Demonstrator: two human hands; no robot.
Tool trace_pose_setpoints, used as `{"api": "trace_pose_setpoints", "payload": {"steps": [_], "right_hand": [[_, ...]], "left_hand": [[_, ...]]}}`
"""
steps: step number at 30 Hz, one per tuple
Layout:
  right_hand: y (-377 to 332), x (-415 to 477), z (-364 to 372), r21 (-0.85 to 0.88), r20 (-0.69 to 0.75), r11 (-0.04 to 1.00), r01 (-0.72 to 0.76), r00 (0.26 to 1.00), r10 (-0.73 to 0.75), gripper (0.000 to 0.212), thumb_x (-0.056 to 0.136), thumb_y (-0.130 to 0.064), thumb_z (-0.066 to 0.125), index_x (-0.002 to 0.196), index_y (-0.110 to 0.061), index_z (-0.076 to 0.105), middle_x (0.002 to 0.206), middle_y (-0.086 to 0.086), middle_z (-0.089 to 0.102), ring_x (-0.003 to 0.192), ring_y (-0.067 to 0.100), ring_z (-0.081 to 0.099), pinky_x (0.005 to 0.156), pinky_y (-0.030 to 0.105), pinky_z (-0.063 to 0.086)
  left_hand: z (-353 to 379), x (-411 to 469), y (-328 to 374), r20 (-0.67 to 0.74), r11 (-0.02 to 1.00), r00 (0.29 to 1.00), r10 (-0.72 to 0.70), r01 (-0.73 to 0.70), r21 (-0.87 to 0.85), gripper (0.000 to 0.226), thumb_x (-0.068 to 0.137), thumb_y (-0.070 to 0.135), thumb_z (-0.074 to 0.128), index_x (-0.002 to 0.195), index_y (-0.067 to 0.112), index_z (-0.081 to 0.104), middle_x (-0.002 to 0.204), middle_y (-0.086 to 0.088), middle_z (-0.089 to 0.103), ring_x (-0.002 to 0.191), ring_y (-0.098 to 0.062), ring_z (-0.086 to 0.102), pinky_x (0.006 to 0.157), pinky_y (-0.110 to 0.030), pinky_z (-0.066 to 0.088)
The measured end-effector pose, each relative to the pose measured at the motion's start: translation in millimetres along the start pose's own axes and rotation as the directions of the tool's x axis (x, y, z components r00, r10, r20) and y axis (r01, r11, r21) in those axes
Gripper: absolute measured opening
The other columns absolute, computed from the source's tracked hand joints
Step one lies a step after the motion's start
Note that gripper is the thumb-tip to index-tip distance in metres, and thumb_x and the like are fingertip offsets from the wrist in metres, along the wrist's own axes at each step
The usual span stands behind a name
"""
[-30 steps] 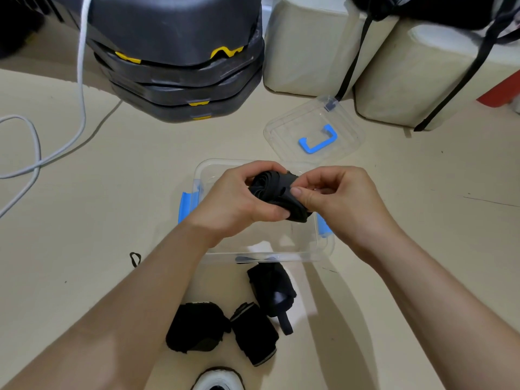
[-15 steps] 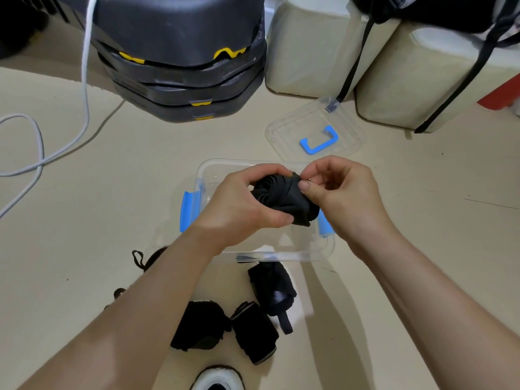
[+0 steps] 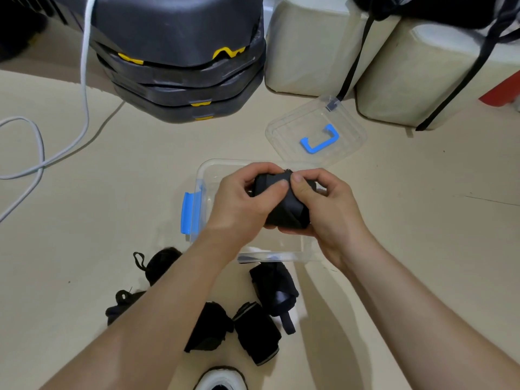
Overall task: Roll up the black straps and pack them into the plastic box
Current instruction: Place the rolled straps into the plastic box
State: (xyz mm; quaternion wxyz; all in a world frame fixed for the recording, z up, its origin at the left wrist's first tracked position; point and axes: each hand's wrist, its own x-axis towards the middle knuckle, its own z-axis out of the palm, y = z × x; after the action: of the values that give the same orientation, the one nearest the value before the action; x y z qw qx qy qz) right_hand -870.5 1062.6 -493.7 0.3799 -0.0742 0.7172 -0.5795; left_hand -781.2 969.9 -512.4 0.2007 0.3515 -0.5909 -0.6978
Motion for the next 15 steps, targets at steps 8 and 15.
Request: {"api": "trace_pose_setpoints", "payload": {"steps": [8,15], "right_hand": [[3,-1,-2,0.019,0.204,0.996,-0.092,0.975,0.087,0.015,0.097,-0.028,0.062,0.11,-0.023,0.069,0.111,0.011,0.068,0.091,0.027,0.074,0.07,0.041,0.062],[11,-6,8,0.089,0.075,0.996,-0.018,0.997,0.011,0.024,0.092,-0.001,0.064,0.106,-0.02,0.072,0.109,0.007,0.07,0.088,0.029,0.073,0.061,0.041,0.062]], "left_hand": [[-6,-2,-3,-0.073,0.998,0.996,-0.052,0.049,-0.036,0.023,0.091,0.005,0.064,0.087,0.027,0.067,0.087,0.006,0.065,0.069,-0.007,0.067,0.05,-0.027,0.056],[-1,1,-11,-0.11,0.991,0.989,0.096,-0.084,0.109,0.021,0.082,0.009,0.058,0.084,0.028,0.064,0.08,0.02,0.064,0.076,0.004,0.06,0.065,-0.027,0.057]]}}
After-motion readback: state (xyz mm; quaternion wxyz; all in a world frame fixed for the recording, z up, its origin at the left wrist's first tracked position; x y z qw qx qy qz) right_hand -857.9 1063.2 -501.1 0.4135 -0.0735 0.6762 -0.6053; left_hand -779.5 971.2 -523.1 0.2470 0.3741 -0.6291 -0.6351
